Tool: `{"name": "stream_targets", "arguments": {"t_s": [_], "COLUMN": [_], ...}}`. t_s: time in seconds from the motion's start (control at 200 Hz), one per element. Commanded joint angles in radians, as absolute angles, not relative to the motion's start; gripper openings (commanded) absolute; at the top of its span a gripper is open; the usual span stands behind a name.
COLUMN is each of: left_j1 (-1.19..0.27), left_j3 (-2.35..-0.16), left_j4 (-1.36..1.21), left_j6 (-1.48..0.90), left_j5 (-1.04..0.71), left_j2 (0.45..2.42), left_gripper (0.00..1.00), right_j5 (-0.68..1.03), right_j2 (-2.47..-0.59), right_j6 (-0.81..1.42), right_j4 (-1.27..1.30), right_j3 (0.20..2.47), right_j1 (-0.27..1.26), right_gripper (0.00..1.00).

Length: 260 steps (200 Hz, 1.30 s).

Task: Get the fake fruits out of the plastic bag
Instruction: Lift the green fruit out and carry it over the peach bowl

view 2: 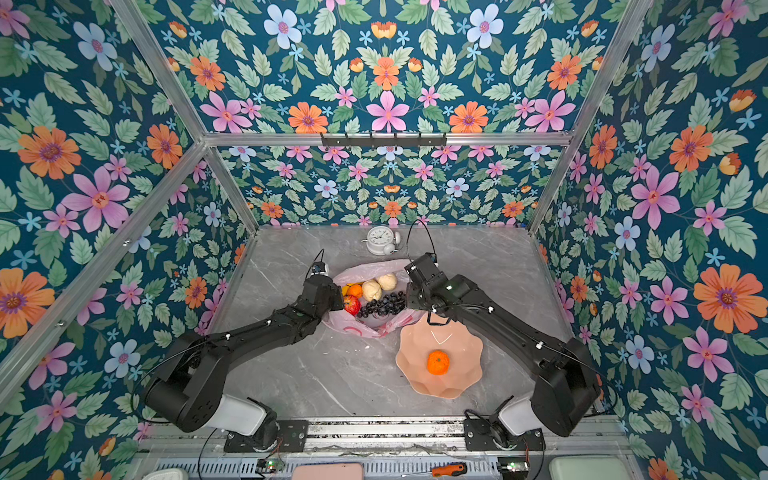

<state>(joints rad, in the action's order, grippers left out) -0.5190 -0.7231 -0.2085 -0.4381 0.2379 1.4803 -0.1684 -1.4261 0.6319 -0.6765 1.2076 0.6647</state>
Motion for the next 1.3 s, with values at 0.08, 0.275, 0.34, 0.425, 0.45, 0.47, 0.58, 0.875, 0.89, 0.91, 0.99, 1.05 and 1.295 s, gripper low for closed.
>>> {"name": "stream_targets", "arguments": {"t_s": [0.08, 0.275, 0.34, 0.425, 0.45, 0.47, 0.58, 0.875, 0.89, 0.91, 0.99, 1.05, 1.295], "left_j1": [-0.518, -0.518, -0.518, -0.518, -0.519, -0.519, -0.518, -0.518, -0.518, -0.518, -0.519, -0.518, -0.518], "left_j3": [-0.724, -0.723, -0.723, -0.723, -0.723, -0.723, -0.723, -0.724, -0.724, -0.723, -0.724, -0.723, -0.723], "left_j4": [-0.218, -0.218, -0.218, -0.218, -0.218, -0.218, -0.216, -0.218, -0.218, -0.218, -0.218, -0.218, -0.218], "left_j6": [-0.436, -0.435, -0.435, -0.436, -0.436, -0.436, -0.434, -0.434, -0.434, -0.434, -0.434, -0.434, -0.434], "left_j5": [0.239, 0.245, 0.247, 0.247, 0.247, 0.246, 0.251, 0.253, 0.252, 0.253, 0.254, 0.256, 0.257], "left_j2": [1.480, 1.479, 1.481, 1.483, 1.483, 1.483, 1.480, 1.487, 1.487, 1.488, 1.487, 1.488, 1.487], "left_gripper": [0.05, 0.05, 0.05, 0.05, 0.05, 0.05, 0.05, 0.05, 0.05, 0.05, 0.05, 0.05, 0.05], "right_j5": [-0.264, -0.243, -0.242, -0.256, -0.259, -0.263, -0.266, -0.269, -0.267, -0.264, -0.253, -0.252, -0.258], "right_j2": [-1.361, -1.320, -1.318, -1.330, -1.337, -1.342, -1.365, -1.402, -1.403, -1.403, -1.411, -1.420, -1.454], "right_j6": [0.614, 0.629, 0.629, 0.635, 0.638, 0.642, 0.662, 0.673, 0.673, 0.675, 0.675, 0.681, 0.702], "right_j4": [-0.814, -0.816, -0.813, -0.814, -0.812, -0.812, -0.788, -0.771, -0.769, -0.768, -0.768, -0.777, -0.792], "right_j3": [1.141, 1.035, 1.011, 0.991, 0.985, 0.980, 0.947, 0.923, 0.921, 0.919, 0.916, 0.918, 0.923], "right_j1": [0.661, 0.591, 0.582, 0.579, 0.580, 0.580, 0.580, 0.580, 0.580, 0.580, 0.579, 0.585, 0.623], "right_gripper": [0.61, 0.61, 0.60, 0.60, 0.60, 0.60, 0.61, 0.61, 0.61, 0.61, 0.61, 0.60, 0.60]}}
